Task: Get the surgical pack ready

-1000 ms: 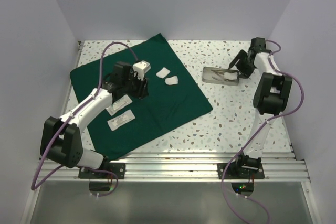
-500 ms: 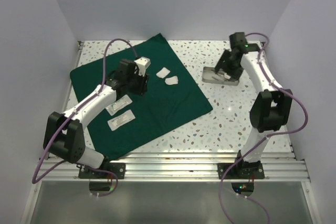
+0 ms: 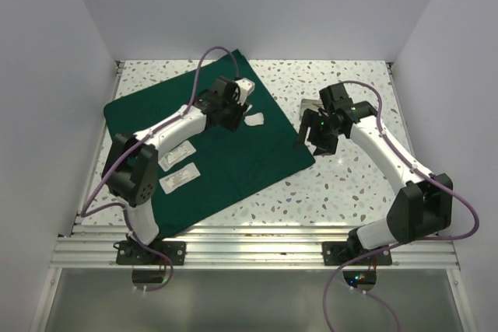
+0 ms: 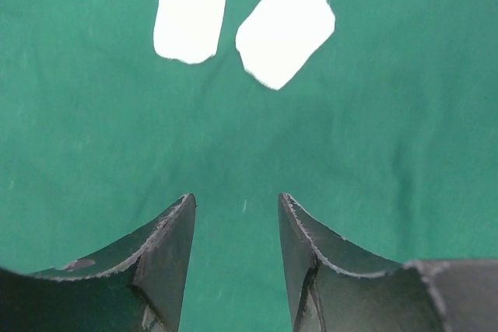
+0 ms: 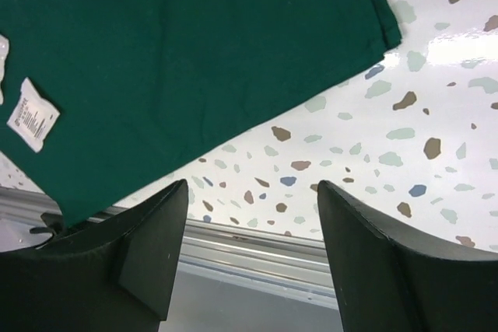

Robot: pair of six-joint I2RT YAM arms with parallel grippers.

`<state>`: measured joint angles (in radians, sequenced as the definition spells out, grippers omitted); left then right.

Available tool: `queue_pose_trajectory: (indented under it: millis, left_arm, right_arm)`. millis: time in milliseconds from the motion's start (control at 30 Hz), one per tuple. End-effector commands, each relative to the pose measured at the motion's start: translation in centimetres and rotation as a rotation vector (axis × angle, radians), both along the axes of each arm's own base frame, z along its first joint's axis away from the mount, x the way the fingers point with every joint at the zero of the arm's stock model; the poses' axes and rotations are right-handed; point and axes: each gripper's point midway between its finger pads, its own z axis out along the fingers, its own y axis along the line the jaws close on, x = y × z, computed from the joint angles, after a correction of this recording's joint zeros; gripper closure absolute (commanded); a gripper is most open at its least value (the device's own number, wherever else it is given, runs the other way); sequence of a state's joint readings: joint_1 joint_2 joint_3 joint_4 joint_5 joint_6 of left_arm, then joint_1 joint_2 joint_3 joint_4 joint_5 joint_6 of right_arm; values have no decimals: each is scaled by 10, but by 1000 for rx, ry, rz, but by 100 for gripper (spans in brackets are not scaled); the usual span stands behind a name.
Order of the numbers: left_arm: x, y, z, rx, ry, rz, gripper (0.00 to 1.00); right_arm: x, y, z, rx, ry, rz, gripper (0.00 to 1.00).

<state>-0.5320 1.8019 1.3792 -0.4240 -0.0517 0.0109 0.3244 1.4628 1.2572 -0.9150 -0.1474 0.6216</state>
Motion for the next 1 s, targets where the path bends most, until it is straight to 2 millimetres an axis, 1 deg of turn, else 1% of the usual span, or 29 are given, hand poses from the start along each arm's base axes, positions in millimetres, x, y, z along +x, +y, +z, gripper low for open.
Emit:
queue_pose_trajectory:
  millis: [0, 33, 67, 133, 167, 200, 233, 267, 333, 367, 467, 567, 633, 800, 833, 867, 967]
  left_arm:
    - [27, -10, 11, -116, 42, 103, 50]
    - [33, -17, 18, -158, 54, 117, 50]
    - [37, -18, 15, -177, 67, 150, 50]
    - [41, -22, 14, -279, 98, 243, 48]
    - [48, -24, 17, -349, 109, 262, 48]
    - [49, -27, 15, -419, 154, 331, 47]
    - [50, -27, 11, -456, 187, 370, 46]
    - [51, -27, -1, -491, 251, 404, 46]
    - [51, -32, -8, -574, 338, 500, 46]
    - [52, -34, -16, -613, 389, 555, 46]
    - [55, -41, -24, -691, 459, 628, 46]
    - [55, -45, -35, -733, 516, 700, 45]
    - [57, -44, -39, -743, 526, 737, 45]
    - [67, -49, -41, -800, 537, 802, 45]
    - [67, -49, -44, -796, 549, 813, 45]
    - [65, -48, -52, -788, 570, 840, 45]
    - [64, -48, -59, -798, 591, 881, 45]
  right_arm:
    - [-4, 9, 15, 61, -59, 61, 29]
    - [-6, 10, 15, 67, -61, 67, 29]
    - [-6, 10, 15, 74, -72, 67, 29]
    - [-6, 13, 16, 88, -77, 74, 29]
    - [-6, 14, 15, 95, -76, 74, 29]
    - [-5, 15, 16, 100, -76, 78, 29]
    - [-4, 17, 16, 106, -76, 83, 29]
    - [-3, 17, 19, 108, -82, 83, 29]
    - [0, 18, 20, 106, -94, 91, 29]
    - [2, 17, 22, 105, -103, 89, 29]
    - [6, 18, 24, 103, -115, 99, 29]
    - [9, 18, 24, 105, -117, 101, 29]
    - [12, 15, 24, 107, -122, 100, 29]
    - [18, 8, 26, 113, -127, 90, 29]
    - [19, 5, 26, 118, -126, 83, 29]
    - [19, 3, 26, 118, -127, 79, 29]
    - [19, -2, 23, 121, -119, 68, 29]
